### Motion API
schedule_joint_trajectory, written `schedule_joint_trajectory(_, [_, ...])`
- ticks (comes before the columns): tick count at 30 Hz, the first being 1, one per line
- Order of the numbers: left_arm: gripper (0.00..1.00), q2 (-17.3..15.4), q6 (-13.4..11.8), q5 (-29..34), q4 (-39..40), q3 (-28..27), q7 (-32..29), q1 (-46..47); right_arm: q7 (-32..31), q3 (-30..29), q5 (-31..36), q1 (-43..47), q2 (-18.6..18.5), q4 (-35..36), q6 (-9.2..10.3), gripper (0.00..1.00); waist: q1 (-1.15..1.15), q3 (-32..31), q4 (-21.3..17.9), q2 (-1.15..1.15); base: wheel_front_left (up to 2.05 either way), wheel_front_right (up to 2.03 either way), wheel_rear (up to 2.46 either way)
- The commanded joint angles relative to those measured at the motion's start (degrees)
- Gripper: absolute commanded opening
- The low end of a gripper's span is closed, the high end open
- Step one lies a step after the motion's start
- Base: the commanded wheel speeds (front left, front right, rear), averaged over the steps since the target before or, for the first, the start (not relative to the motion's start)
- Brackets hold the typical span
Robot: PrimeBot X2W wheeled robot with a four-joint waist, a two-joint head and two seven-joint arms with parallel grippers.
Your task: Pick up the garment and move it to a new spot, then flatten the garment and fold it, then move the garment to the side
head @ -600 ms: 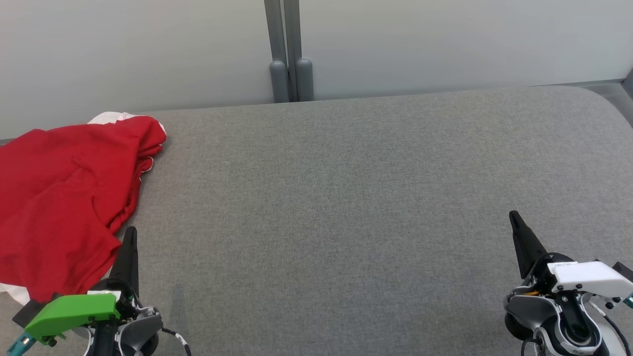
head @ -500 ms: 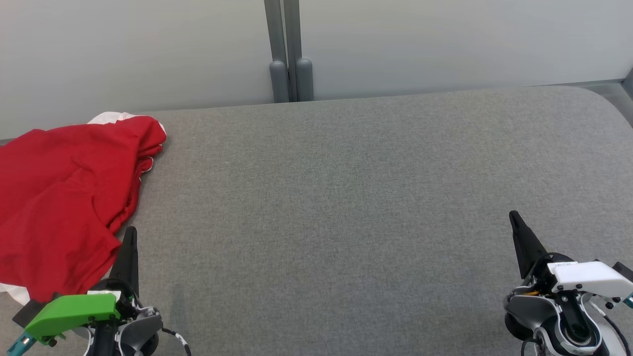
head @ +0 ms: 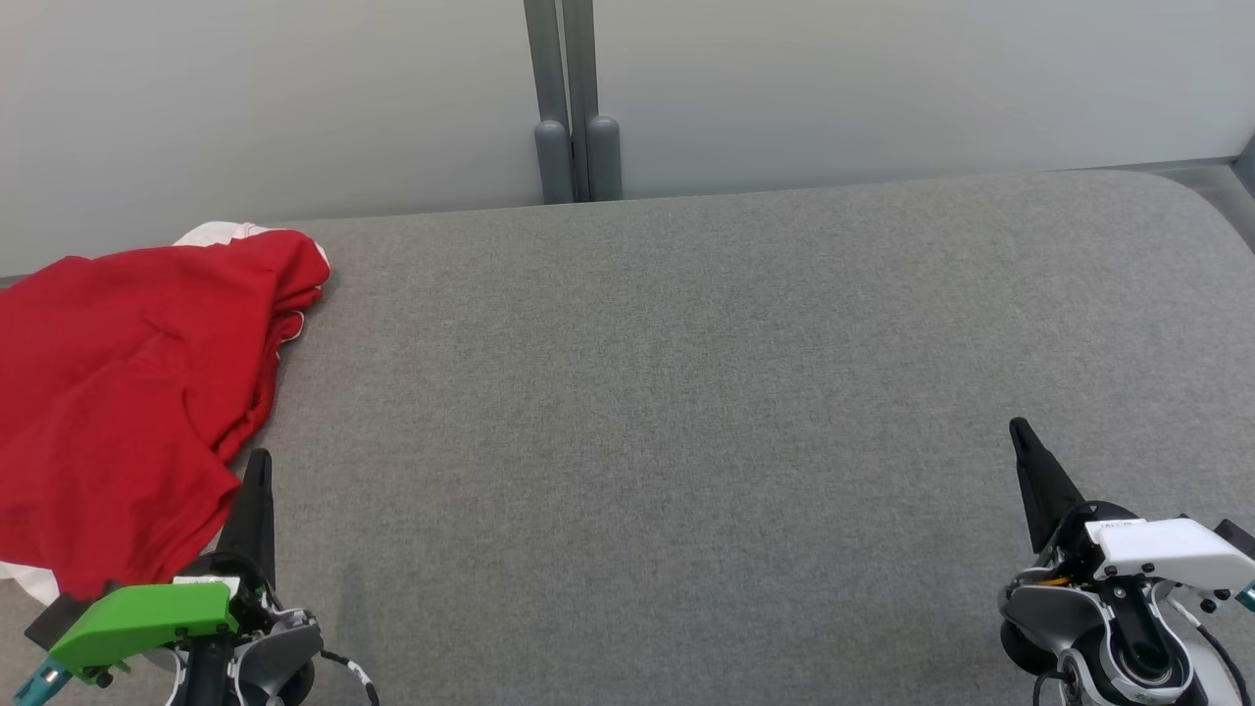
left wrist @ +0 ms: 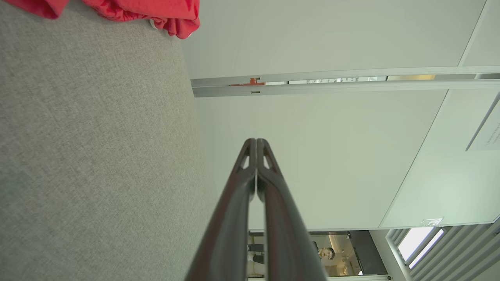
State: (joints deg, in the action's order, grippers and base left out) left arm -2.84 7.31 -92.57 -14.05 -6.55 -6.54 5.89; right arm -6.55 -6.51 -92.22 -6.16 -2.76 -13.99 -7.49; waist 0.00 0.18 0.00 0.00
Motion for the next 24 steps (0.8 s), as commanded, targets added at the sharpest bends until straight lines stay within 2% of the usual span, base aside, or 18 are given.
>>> schedule_joint_trajectory(1, [0.0,-0.1,0.37,0.31,0.06,-0.04,-0.12,0.8,-0.13,0.07,-0.4,-0.28,-0.25,-0.1,0.0,0.0,0.0,0.0,0.0,0.0,0.0,0.0,0.0])
schedule_joint_trajectory(24, [0.0,-0.1,0.37,0.31,0.06,-0.04,-0.12,0.8,-0.13,0.07,-0.4,-0.28,-0.25,-0.1,0.0,0.0,0.0,0.0,0.0,0.0,0.0,0.0,0.0])
